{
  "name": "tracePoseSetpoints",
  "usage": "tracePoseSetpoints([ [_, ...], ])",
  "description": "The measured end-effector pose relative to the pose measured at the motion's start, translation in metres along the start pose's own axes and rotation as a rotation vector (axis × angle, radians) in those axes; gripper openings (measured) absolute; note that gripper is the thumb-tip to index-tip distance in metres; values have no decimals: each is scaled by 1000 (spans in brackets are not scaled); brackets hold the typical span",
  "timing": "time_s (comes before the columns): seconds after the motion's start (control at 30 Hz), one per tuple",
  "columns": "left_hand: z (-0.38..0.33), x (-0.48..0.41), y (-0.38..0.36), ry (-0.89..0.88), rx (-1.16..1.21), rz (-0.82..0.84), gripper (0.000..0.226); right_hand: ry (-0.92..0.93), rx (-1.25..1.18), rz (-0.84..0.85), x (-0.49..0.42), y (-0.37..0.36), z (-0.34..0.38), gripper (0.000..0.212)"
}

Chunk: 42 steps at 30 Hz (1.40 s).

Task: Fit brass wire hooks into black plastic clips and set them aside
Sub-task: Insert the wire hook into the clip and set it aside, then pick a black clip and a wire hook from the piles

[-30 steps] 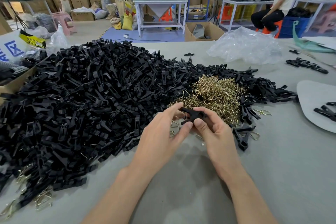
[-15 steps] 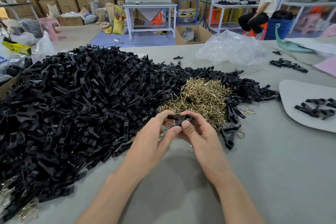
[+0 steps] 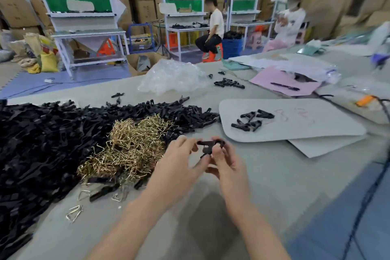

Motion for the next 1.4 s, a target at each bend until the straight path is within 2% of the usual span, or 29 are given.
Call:
tracePoseSetpoints([
  [0.1,-28,-48,-50,-41,-41,45,36,-23,65,-140,-29,49,5,31],
  [0.2,-51,-102,-102,27,12,69,39,-116,81,-264,-50,84,2,43],
  [0.37,-60,-162,-154,219,107,124,65,-149,124,-350,-63,105,-3,28],
  [0.43,-58,-159,-151,213,182,73,60,-134,159,-334,-65,101,-4,30],
  [0.53,-44,-129,-126,151,231,22,47,-97,219,-274,-61,82,-2,36],
  [0.67,-6,-61,-60,99,99,-46,39,-73,269,-130,-42,29,-5,32],
  [0.87,64,64,53,197,-135,-277,31,72,453,275,18,-94,-12,28],
  [0.97,90,112,98,285,-351,-323,46,64,439,423,47,-149,-22,28],
  [1.03,104,134,122,355,-488,-311,49,45,430,467,61,-177,-29,27],
  [1.1,115,150,139,420,-568,-359,33,42,439,498,72,-199,-35,27],
  [1.2,127,157,148,529,-518,-367,39,86,504,514,82,-214,-41,29],
  [1.3,129,155,146,463,-557,-364,37,109,553,514,81,-210,-47,34],
  [1.4,129,154,145,354,-642,-426,32,58,513,507,76,-205,-52,36],
])
Point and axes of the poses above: each hand's wrist, its own x-axis away from the middle knuckle, its own y-axis out of the back of the hand, z = x × y, the point moved 5 cm from there along -x, towards the middle knuckle, and after that the axes turned 3 degrees about x, right-handed, at the moved point
